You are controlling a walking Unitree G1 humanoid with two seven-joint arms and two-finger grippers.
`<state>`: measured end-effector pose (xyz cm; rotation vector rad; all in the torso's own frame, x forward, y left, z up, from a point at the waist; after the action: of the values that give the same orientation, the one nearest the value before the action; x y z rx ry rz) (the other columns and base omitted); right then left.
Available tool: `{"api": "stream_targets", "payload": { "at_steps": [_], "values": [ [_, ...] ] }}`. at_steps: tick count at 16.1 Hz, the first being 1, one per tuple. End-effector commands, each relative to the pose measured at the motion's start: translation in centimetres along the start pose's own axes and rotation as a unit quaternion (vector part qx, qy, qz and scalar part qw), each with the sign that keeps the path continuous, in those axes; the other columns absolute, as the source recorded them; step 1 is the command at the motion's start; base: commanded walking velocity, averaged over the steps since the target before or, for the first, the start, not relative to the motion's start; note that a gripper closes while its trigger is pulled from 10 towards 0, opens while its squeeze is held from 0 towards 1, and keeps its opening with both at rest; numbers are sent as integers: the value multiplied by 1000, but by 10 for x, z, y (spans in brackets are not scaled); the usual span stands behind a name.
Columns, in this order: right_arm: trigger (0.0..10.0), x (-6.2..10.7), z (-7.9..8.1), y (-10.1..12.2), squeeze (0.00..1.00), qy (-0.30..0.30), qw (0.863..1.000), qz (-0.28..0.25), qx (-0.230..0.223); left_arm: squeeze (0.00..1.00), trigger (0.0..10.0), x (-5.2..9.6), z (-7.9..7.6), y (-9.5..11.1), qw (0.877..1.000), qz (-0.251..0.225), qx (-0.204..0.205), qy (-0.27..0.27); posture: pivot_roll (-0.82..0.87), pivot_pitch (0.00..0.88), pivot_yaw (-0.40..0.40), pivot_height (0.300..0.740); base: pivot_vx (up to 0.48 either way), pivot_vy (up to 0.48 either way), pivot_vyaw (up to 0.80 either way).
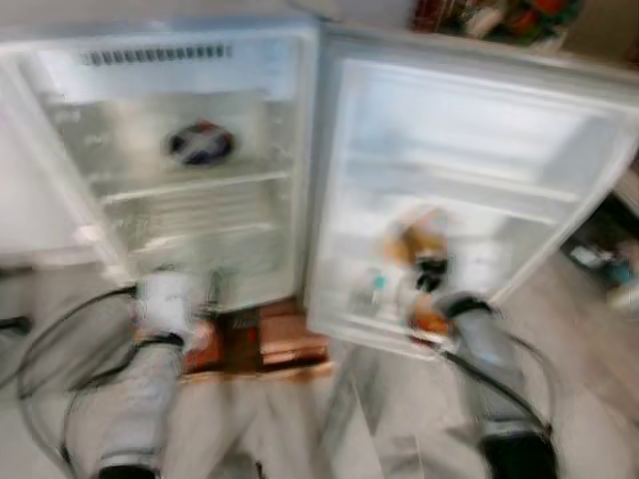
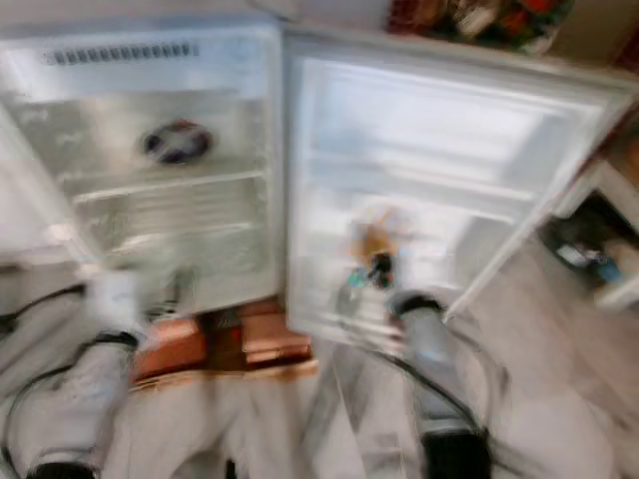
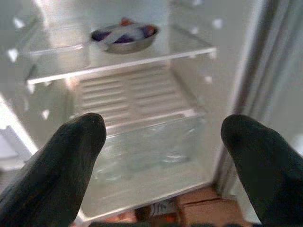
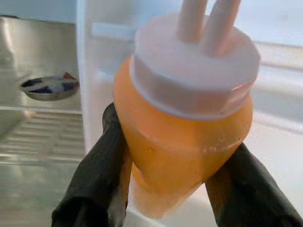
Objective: Restocking fridge
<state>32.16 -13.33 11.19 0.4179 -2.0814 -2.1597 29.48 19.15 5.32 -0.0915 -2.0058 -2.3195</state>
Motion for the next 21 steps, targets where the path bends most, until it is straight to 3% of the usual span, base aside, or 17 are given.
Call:
{"api": "stream_targets", "payload": {
  "at_steps": [1,7,10,13,21],
  "values": [
    [10000,6,-17,1,0,-23,1000,2,13,0,10000,-2,-14,8,1000,-17,9,-18,80,62,-47,740,0,0,0],
    [10000,8,-16,-7,0,-18,1000,22,1,0,10000,0,-14,6,1000,-13,6,-17,80,65,-48,740,0,0,0],
    [10000,20,-24,-39,0,-32,995,92,16,0,10000,2,-15,3,1000,-4,-3,-14,88,72,-58,740,0,0,0],
    [10000,27,-27,-57,0,-30,989,141,24,0,10000,3,-14,1,1000,-3,-3,-14,89,74,-59,740,0,0,0],
    [10000,30,-25,-65,0,-26,987,157,25,0,10000,2,-15,1,1000,2,-8,-16,86,76,-57,740,0,-236,0]
  ]
}}
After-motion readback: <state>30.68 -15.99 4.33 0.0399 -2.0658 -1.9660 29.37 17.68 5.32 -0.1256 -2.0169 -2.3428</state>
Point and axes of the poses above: a point about 5 cm out from each wrist's last joint towards the gripper, its own x axis pointing back from the gripper into the wrist, its own y axis along the axis of the wrist's last joint, z = x × y, the point moved 4 cm from there along -x, pointing out of the wrist towards the gripper, and after that the axes turned 3 degrees about -x, right-handed, at the moved point
